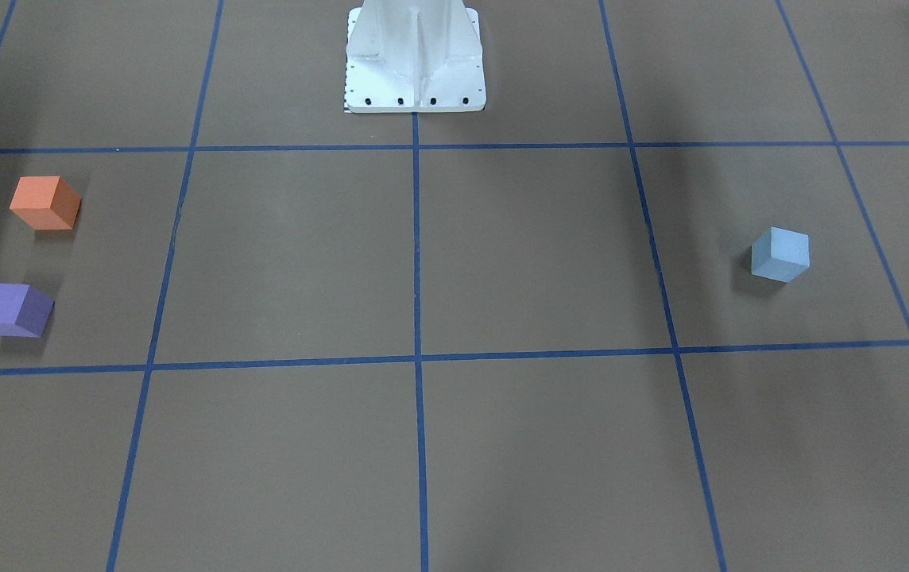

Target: Place blue block between orange and purple blocks

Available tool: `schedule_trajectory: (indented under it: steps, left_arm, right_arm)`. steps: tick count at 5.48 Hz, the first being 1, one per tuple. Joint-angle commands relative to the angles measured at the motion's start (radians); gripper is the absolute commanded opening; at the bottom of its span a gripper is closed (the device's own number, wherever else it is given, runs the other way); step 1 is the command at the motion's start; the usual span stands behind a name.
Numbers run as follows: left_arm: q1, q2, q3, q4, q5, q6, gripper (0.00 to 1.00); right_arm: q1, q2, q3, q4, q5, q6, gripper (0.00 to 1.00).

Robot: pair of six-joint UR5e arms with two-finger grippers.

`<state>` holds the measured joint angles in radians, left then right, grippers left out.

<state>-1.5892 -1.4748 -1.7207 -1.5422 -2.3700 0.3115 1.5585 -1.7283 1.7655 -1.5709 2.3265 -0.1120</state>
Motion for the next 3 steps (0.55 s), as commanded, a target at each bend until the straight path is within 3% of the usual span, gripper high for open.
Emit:
schedule_trajectory:
  steps: [1, 3]
  left_arm:
    - [0.0, 0.004, -0.013, 0.001, 0.002, 0.003, 1.0]
    - [0.002, -0.007, -0.013, -0.006, -0.004, -0.002, 1.0]
  right_arm:
    - [0.0, 0.0, 0.0, 0.0, 0.001, 0.0, 1.0]
    - [0.0, 0.0, 0.0, -0.001, 0.001, 0.0, 1.0]
